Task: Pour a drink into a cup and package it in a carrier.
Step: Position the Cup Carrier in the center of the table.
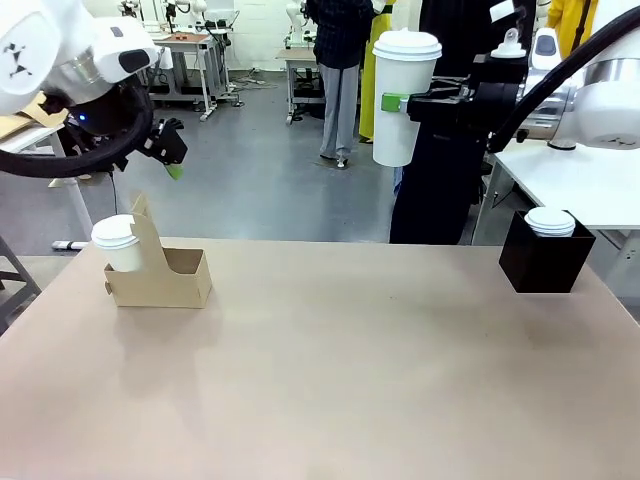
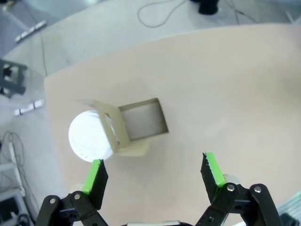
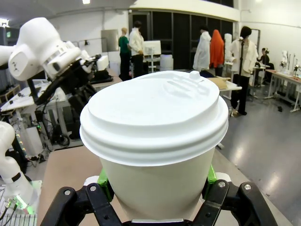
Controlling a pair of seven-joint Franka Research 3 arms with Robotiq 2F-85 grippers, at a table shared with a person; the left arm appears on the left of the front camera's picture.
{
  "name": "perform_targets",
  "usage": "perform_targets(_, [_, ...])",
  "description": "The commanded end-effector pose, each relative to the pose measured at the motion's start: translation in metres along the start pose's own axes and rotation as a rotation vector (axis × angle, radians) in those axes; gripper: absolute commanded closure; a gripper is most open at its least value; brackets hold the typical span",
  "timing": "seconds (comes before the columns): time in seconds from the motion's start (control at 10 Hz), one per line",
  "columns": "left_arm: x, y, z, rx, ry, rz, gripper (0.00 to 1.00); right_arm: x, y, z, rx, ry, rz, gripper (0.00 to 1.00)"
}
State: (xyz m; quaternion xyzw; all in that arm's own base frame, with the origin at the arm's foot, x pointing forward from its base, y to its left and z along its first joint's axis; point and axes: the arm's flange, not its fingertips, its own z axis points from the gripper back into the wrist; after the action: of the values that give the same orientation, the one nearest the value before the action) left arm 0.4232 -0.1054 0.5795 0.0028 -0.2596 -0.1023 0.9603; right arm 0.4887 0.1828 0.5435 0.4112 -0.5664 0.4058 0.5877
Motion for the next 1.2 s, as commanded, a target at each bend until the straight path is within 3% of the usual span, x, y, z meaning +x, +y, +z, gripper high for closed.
perform_targets(0.0, [0.015,0.002,-0.019,0.067,0.048,0.111,0.00,0.004,-0.001,-0.003,-0.009,-0.001,0.026,0.19])
perform_targets(0.7, [0.009,0.051,-0.093,0.064,0.171,0.256,0.00,0.004,-0.001,-0.003,-0.009,-0.001,0.026,0.19])
perform_targets(0.8, [0.009,0.050,-0.095,0.073,0.165,0.250,0.60,0.004,-0.001,-0.003,-0.009,-0.001,0.026,0.19])
perform_targets(0.9, [0.010,0.050,-0.097,0.066,0.162,0.251,0.60,0.004,-0.001,-0.003,-0.009,-0.001,0.026,0.19])
perform_targets(1.0, [0.010,0.051,-0.100,0.072,0.160,0.250,1.00,0.004,-0.001,-0.003,-0.009,-0.001,0.026,0.19])
perform_targets(1.1, [0.009,0.050,-0.100,0.067,0.152,0.241,0.62,0.004,-0.001,-0.003,-0.009,-0.001,0.026,0.19])
